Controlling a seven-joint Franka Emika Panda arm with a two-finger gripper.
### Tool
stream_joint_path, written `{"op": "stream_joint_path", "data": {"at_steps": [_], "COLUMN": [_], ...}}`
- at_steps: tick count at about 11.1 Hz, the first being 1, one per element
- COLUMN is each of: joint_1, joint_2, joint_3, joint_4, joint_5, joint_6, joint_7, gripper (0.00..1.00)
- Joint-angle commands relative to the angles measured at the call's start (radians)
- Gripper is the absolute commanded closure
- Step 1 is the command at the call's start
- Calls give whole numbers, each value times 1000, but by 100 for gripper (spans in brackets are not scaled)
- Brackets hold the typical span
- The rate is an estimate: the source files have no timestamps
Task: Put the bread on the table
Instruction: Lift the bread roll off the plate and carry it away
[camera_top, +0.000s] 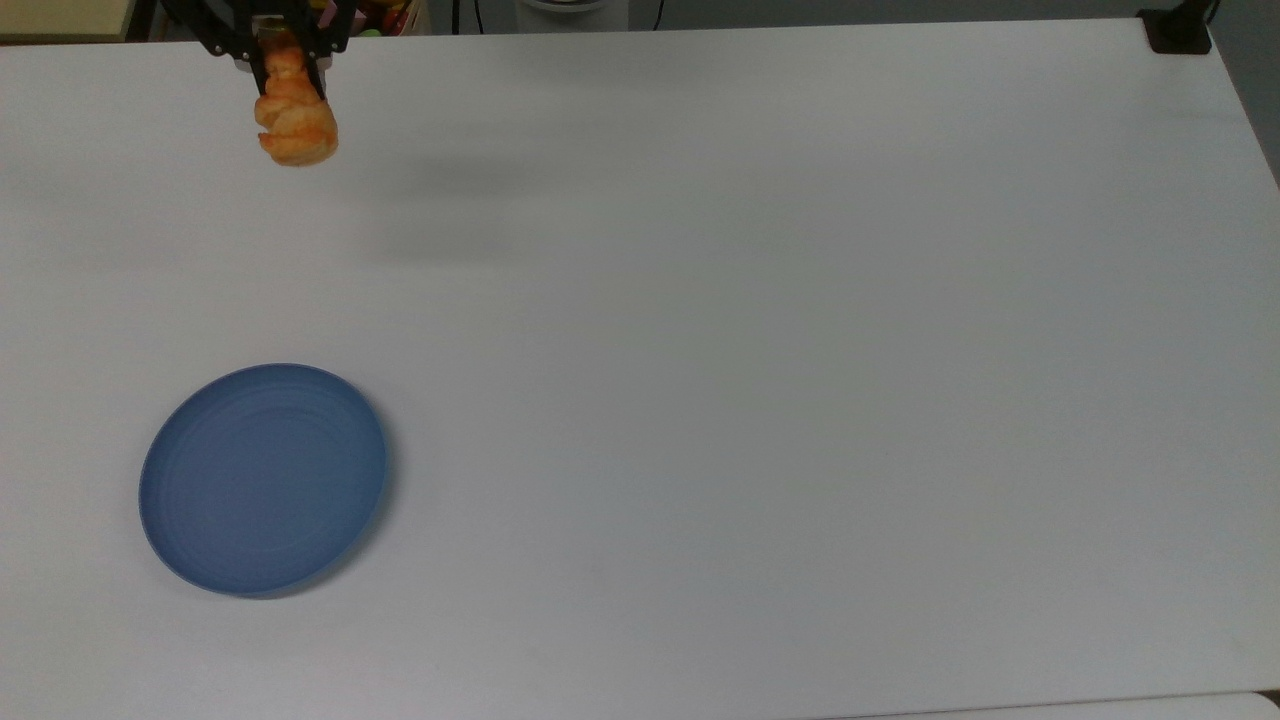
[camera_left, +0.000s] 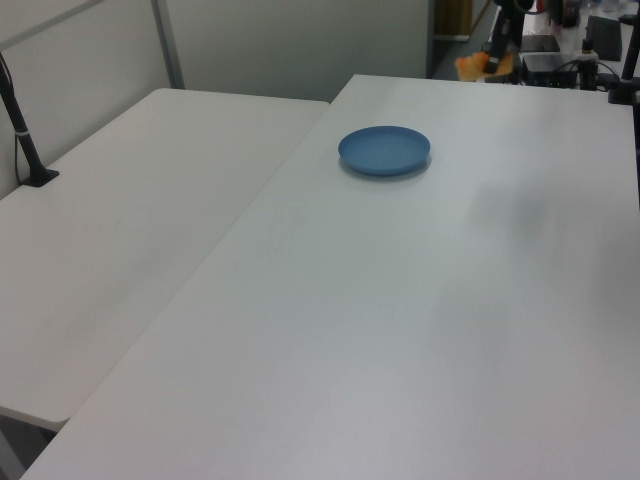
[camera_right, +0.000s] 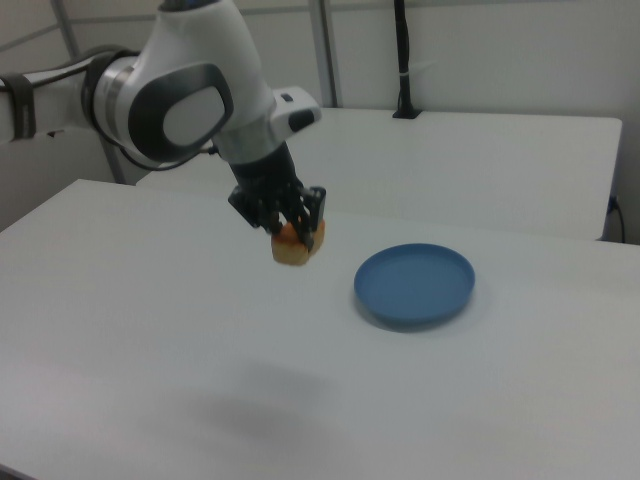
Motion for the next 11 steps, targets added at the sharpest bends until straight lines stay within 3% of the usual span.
{"op": "stream_joint_path", "data": {"at_steps": [1, 2, 4, 5, 8, 11], "joint_1": [-98, -138, -195, -224, -290, -301], "joint_2": [-28, -22, 7, 35, 157, 237], "joint_3": [-10, -13, -78, -86, -91, -90], "joint_4": [-80, -83, -124, -125, -167, -230], "joint_5": [-12, -12, -9, -9, 3, 5], "joint_6": [10, 31, 117, 128, 312, 482], "joint_7": [-30, -76, -215, -240, -314, -340], "gripper": [61, 61, 61, 61, 61, 61]}}
